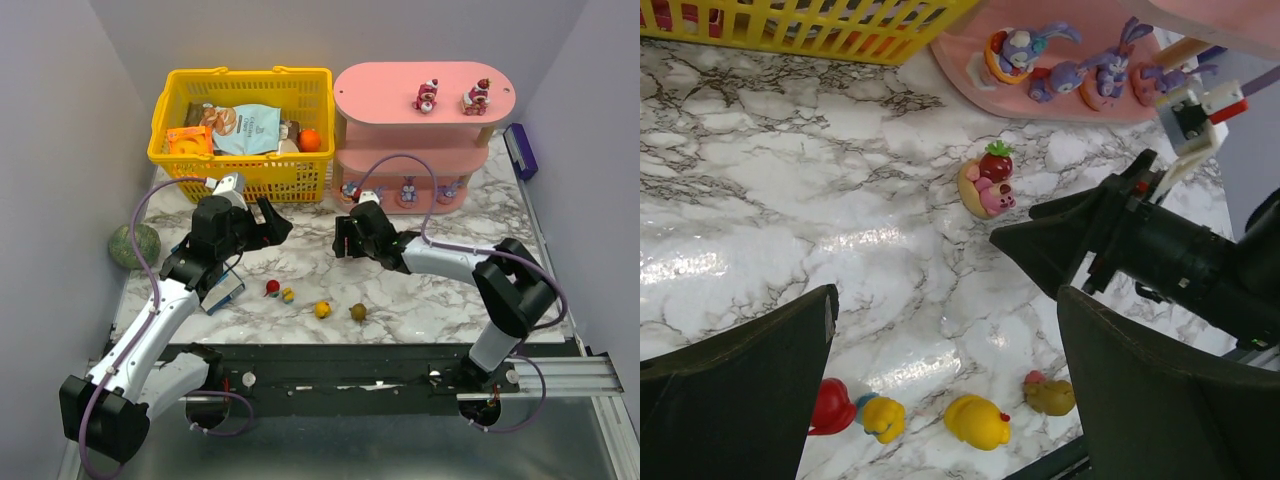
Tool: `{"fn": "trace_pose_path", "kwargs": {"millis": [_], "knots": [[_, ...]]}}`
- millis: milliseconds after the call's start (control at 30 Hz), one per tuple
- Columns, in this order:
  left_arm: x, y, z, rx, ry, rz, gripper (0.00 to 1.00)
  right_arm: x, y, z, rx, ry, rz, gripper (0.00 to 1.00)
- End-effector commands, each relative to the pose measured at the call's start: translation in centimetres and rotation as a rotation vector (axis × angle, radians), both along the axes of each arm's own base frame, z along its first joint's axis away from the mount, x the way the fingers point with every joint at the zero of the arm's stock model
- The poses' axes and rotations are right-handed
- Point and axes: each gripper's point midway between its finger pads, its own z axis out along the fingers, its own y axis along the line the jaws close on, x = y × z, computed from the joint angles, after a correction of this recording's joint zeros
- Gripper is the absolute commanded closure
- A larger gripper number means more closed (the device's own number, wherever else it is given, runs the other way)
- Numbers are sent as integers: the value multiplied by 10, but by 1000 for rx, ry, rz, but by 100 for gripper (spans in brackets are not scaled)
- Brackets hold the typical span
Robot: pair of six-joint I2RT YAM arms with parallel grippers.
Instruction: Place and organize the plastic toys onto the shelf
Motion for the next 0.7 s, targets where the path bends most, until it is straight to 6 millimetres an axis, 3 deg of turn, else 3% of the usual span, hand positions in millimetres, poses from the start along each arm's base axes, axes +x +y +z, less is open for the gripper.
{"fn": "trace_pose_path", "kwargs": {"millis": [0,567,667], "knots": [[2,-3,10,-3,-41,-30,1,21,1,-7,-15,-29,-89,26],[3,2,11,15,-41,-14,1,44,-6,-46,-200,-7,-128,35],[2,2,11,15,-41,-14,1,46,-6,-46,-215,-10,-128,39]]}}
